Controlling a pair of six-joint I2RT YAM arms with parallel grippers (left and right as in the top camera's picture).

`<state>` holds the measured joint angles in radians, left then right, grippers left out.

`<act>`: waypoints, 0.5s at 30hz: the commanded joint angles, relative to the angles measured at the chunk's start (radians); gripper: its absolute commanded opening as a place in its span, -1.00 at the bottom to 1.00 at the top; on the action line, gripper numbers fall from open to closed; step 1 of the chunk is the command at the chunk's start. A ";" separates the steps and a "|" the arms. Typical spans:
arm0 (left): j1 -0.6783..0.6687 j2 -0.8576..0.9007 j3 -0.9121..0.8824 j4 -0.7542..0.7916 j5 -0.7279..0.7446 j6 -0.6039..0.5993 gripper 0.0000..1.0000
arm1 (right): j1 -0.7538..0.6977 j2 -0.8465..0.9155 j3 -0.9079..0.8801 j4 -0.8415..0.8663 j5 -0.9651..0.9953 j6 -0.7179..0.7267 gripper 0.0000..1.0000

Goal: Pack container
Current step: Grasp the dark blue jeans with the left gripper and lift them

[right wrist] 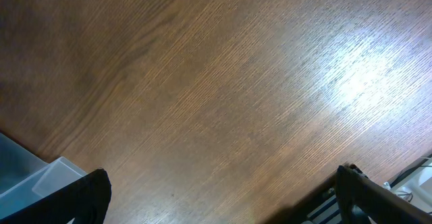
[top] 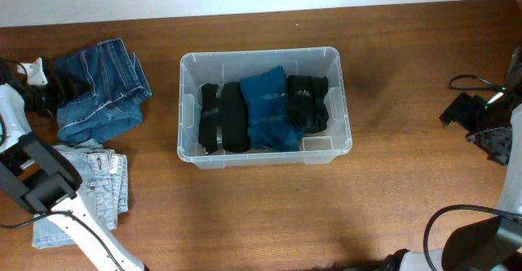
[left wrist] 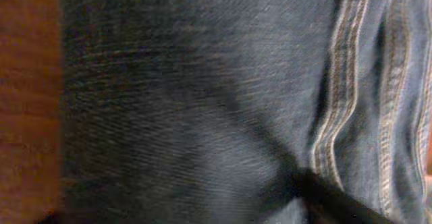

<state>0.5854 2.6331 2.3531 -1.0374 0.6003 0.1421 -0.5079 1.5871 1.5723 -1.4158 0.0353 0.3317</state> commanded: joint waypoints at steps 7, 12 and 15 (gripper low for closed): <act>0.013 0.022 0.005 -0.072 0.078 -0.079 -0.50 | -0.004 0.003 0.002 0.000 0.002 0.001 0.97; 0.026 0.022 0.098 -0.130 0.127 -0.107 -0.76 | -0.004 0.003 0.002 0.000 0.002 0.001 0.97; 0.026 0.022 0.225 -0.200 0.161 -0.109 -0.96 | -0.004 0.003 0.002 0.000 0.002 0.001 0.97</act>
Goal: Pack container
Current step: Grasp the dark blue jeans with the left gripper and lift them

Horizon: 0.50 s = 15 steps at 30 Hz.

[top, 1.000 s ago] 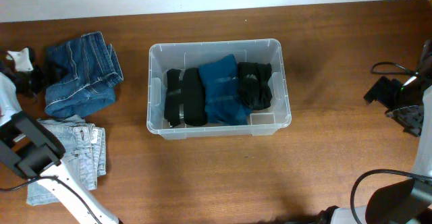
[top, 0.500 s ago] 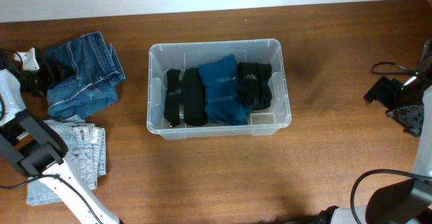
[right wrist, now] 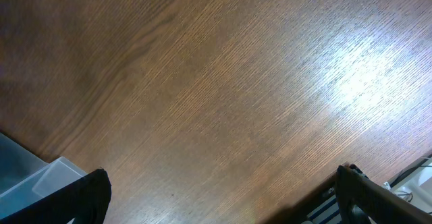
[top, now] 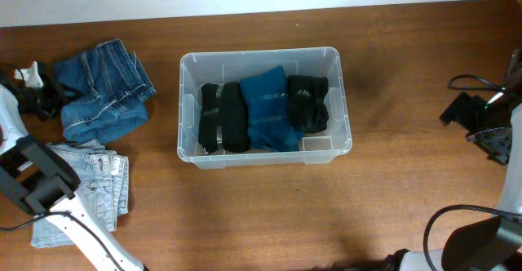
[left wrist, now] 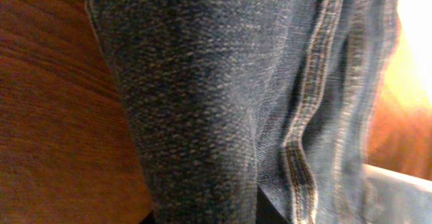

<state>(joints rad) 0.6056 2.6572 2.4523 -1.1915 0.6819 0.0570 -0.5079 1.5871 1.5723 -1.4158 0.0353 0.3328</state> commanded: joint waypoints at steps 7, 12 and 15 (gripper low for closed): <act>-0.006 -0.002 0.553 -0.264 0.093 -0.062 -0.98 | -0.004 0.003 0.002 0.000 0.002 0.000 0.97; -0.028 -0.077 0.686 -0.336 0.201 -0.099 -0.99 | -0.004 0.003 0.002 0.000 0.002 0.000 0.97; -0.043 -0.138 0.686 -0.343 0.277 -0.100 -0.98 | -0.004 0.003 0.002 0.000 0.002 0.000 0.96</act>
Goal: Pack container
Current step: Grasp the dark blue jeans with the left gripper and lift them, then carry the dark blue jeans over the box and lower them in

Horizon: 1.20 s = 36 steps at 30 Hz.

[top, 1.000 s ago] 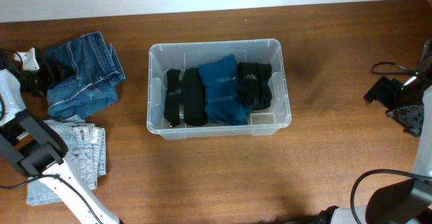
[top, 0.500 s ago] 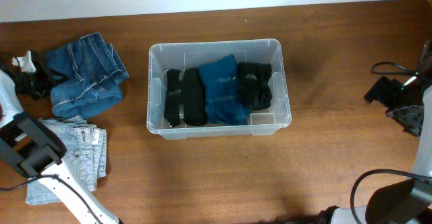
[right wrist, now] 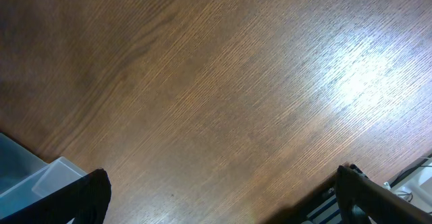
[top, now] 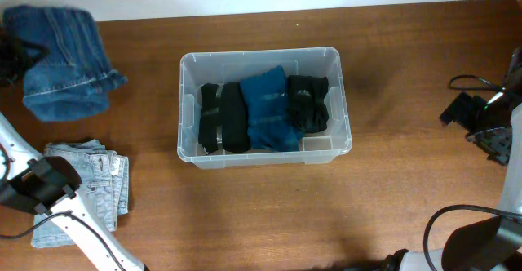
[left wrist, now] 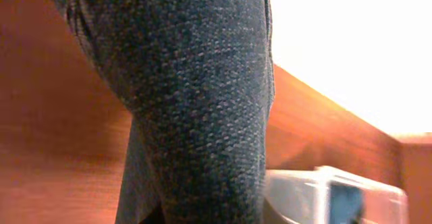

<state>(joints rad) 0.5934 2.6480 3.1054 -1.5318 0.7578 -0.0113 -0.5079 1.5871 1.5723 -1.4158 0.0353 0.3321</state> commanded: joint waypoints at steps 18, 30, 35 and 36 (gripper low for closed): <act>-0.393 -0.506 0.033 -0.079 0.105 -0.180 -0.98 | -0.004 0.003 0.002 0.000 0.002 0.001 0.97; -0.876 -0.503 -0.111 -0.056 -0.156 -0.436 -0.98 | -0.004 0.003 0.002 0.000 0.002 0.001 0.97; -1.012 -0.503 -0.201 0.031 -0.260 -0.568 -0.98 | -0.004 0.003 0.002 0.000 0.002 0.001 0.97; -1.030 -0.503 -0.219 0.047 -0.278 -0.587 -0.98 | -0.004 0.003 0.002 0.000 0.002 0.001 0.97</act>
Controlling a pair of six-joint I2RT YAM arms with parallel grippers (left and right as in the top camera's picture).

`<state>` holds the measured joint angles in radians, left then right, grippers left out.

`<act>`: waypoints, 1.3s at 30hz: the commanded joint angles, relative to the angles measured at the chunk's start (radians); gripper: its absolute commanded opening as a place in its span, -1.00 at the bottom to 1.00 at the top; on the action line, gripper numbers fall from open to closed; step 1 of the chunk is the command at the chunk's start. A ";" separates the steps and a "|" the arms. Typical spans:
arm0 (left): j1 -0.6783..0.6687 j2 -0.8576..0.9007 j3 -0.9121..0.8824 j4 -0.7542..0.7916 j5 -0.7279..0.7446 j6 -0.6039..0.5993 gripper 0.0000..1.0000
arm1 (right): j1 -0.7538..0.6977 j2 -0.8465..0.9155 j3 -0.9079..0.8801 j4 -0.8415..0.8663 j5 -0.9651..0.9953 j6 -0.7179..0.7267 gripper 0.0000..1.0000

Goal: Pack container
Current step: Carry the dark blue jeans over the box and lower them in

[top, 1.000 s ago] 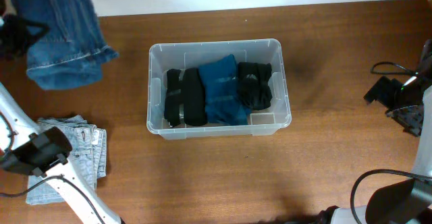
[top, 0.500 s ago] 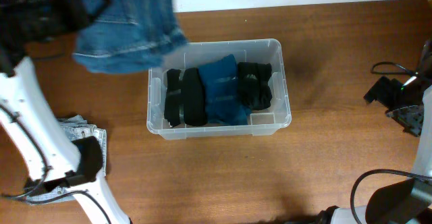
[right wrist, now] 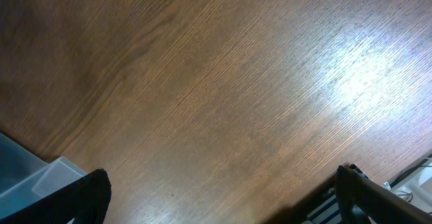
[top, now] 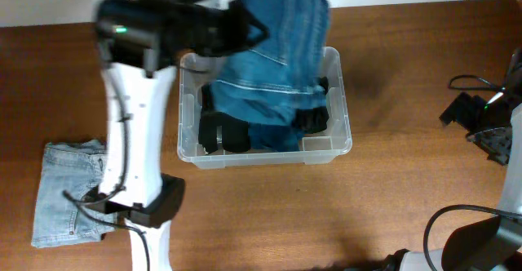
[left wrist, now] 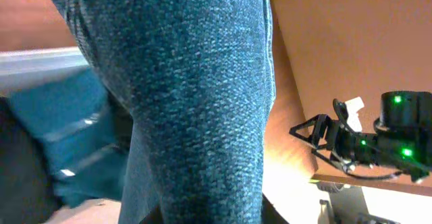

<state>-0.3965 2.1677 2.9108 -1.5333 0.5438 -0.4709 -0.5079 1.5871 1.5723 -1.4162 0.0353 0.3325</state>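
A clear plastic container [top: 341, 75] sits mid-table with black and teal folded clothes [top: 224, 132] inside. My left gripper [top: 245, 22] hangs above its back edge, shut on the dark blue jeans [top: 277, 55], which drape over the container's middle. In the left wrist view the jeans [left wrist: 196, 102] fill the frame and hide the fingers. Light blue jeans [top: 65, 193] lie folded at the table's left front. My right gripper [right wrist: 219, 197] is open over bare wood at the far right, holding nothing.
The left arm's white column [top: 134, 140] stands just left of the container. The right arm's base and cables [top: 481, 116] sit at the right table edge. A corner of the container [right wrist: 40, 177] shows in the right wrist view.
My left gripper moved from the table's far left back corner to above the container, carrying the dark blue jeans with it. The right arm has not moved.
The dark blue jeans lay on the table at the left with my left gripper at their edge. Then they shifted slightly, then hung lifted at the far left corner. Now they hang over the container.
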 commanded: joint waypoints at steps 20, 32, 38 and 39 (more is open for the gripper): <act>-0.105 -0.023 -0.277 0.138 -0.167 -0.262 -0.98 | -0.004 0.003 0.002 0.000 0.002 0.000 0.97; -0.132 -0.023 -0.277 0.169 -0.171 -0.289 -0.98 | -0.004 0.003 0.002 0.000 0.002 0.000 0.97; -0.141 -0.023 -0.282 0.172 -0.227 -0.384 -0.96 | -0.004 0.003 0.002 0.000 0.002 0.000 0.97; -0.140 -0.023 -0.286 0.172 -0.227 -0.394 -0.96 | -0.004 0.003 0.002 0.000 0.002 0.000 0.97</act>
<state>-0.5354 2.1700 2.6156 -1.3834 0.3130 -0.7910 -0.5079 1.5871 1.5723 -1.4158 0.0353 0.3328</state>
